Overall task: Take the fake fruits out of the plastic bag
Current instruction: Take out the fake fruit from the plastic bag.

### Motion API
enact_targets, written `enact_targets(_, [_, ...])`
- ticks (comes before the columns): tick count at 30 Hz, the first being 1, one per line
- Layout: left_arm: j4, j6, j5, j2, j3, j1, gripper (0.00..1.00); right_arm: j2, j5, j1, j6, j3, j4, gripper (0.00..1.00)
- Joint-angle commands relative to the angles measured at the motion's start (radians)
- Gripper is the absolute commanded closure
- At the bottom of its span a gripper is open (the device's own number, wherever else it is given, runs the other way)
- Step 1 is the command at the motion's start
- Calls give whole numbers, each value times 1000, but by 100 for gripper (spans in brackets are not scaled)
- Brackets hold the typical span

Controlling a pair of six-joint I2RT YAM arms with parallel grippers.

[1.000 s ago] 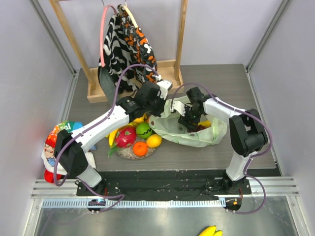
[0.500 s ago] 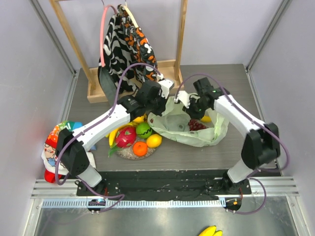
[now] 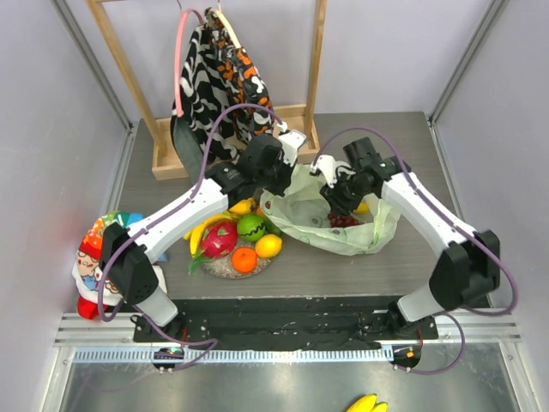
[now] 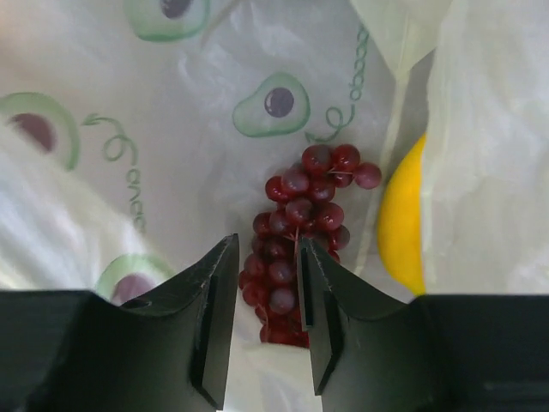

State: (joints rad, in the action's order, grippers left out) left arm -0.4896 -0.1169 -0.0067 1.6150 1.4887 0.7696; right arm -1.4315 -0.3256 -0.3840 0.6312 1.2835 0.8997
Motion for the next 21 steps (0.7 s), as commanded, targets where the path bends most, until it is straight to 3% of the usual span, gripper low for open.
enact_targets(1, [43, 25, 1, -30, 5, -6, 91, -92, 91, 2, -83, -3, -122, 59])
enact_targets(8, [46, 19, 50, -29, 2, -6, 100, -273, 267, 45, -90, 82, -189, 57])
enact_targets(15, [46, 11, 65, -6, 22, -6, 100, -398, 382, 89, -96, 111, -208, 38])
enact_targets(21, [42, 11, 68, 14, 42, -6, 100, -517, 424, 89, -87, 114, -232, 41])
